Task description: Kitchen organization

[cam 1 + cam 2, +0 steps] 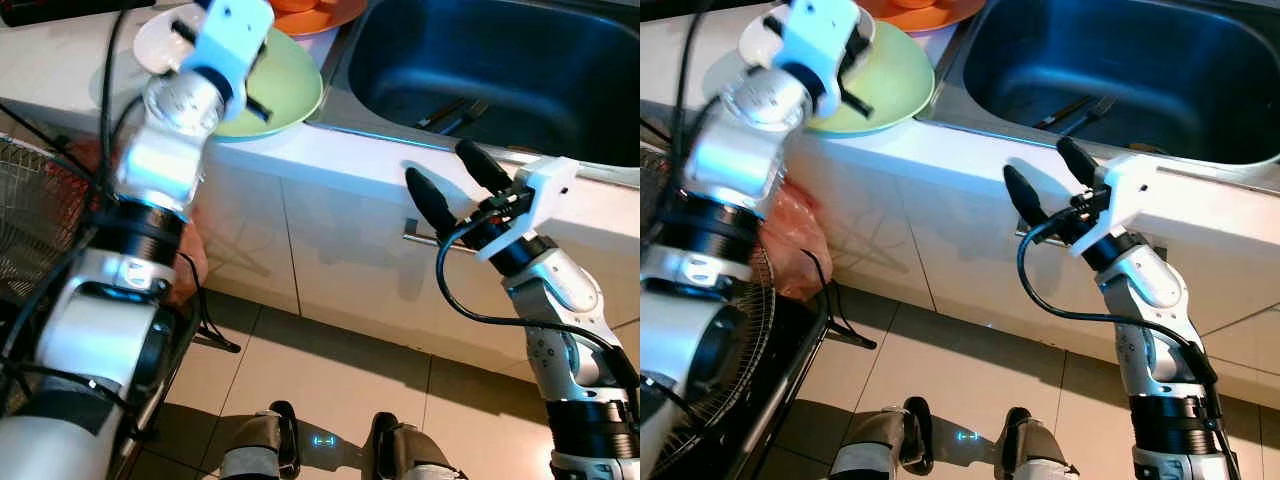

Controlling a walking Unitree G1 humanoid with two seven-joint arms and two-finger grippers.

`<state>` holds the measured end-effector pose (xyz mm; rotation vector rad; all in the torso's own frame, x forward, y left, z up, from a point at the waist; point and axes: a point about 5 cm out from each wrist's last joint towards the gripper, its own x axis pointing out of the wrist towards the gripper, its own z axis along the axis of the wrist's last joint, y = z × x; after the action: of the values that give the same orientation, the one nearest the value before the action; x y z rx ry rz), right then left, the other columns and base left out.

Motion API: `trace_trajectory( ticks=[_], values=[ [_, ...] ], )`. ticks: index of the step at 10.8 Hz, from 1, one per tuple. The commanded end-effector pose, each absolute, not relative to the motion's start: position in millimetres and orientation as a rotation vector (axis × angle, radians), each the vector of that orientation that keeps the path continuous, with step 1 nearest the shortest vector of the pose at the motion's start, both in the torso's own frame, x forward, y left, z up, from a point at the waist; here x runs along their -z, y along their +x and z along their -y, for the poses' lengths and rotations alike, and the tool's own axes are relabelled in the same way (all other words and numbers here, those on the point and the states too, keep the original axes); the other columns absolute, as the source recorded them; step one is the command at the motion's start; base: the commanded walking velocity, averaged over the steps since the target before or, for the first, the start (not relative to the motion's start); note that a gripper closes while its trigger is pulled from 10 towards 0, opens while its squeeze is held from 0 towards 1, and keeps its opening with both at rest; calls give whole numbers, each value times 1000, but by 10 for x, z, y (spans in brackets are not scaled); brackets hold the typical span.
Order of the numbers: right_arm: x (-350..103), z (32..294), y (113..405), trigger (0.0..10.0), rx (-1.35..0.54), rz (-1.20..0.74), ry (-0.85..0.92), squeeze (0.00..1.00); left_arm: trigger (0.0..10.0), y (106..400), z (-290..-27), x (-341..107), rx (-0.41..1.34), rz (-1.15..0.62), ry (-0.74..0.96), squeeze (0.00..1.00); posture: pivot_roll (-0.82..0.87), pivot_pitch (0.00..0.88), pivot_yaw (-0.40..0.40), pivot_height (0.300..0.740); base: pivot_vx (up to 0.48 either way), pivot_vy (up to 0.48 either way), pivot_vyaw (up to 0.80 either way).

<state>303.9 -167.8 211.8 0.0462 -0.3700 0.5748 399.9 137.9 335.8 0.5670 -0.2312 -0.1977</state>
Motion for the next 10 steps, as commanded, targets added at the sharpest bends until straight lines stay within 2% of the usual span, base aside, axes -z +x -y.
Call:
trace_trajectory(
  ticks=[1,3,4,6,8,10],
  values=[
    [-2107,1654,3041,10000,-586,372,38,0,10000,3964,-1411,-3534,175,299,574,0,48,217,24,740,0,0,0],
    [-2098,1638,3044,10000,-586,373,45,0,10000,3946,-1469,-3500,146,337,533,0,47,215,26,740,0,0,0],
    [-2098,1644,3042,10000,-585,374,45,0,10000,3929,-1485,-3465,142,347,522,1000,47,215,26,740,0,0,0],
    [-2102,1670,3049,10000,-567,378,44,0,10000,3877,-1576,-3364,145,401,428,1000,41,215,23,740,0,0,0],
    [-2119,1682,3061,10000,-552,393,52,0,10000,3690,-1455,-3401,203,591,365,1000,44,214,22,740,0,0,0],
    [-2147,1700,3076,10000,-522,413,59,0,10000,3482,-1300,-3344,257,692,321,1000,46,209,23,740,0,0,0]
  ],
)
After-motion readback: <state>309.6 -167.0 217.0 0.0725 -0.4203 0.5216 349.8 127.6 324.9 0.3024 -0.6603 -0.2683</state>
